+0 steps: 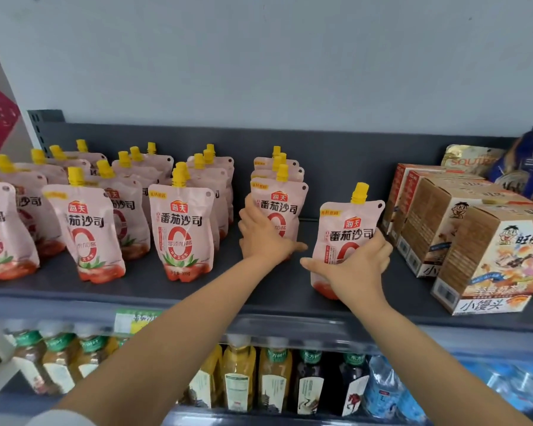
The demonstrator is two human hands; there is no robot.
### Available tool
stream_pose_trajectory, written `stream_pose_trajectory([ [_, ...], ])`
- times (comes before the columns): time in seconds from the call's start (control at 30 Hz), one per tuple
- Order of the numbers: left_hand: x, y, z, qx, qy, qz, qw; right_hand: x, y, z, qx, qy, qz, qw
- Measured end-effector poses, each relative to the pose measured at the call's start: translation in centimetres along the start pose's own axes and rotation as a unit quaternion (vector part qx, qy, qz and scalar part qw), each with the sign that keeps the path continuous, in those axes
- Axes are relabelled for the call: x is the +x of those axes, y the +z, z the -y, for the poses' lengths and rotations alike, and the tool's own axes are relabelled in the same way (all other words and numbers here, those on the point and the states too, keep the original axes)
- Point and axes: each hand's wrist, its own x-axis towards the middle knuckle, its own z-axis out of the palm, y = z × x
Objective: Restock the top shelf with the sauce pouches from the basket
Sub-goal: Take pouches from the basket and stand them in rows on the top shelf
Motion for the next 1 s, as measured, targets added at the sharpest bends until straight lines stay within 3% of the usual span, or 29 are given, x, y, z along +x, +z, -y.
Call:
stream_pose_trajectory([
  [0.13,-0.5,-0.8,1.6,-0.006,0.016,0.079,0.997,-0.1,-0.5,-0.3,-0.028,-0.019,0.022,0.999],
  [0.7,-0.7,-1.0,1.8,-0.059,0.033,0.096,0.993,-0.6,-1.3,-1.5,-0.033,-0.063,0.077,0.995],
  [1.0,-1.0,-3.3,2.0,-0.016,0.009,0.137,0.99,-1.1,-0.6,-0.9,0.0,-0.077,0.046,0.996],
])
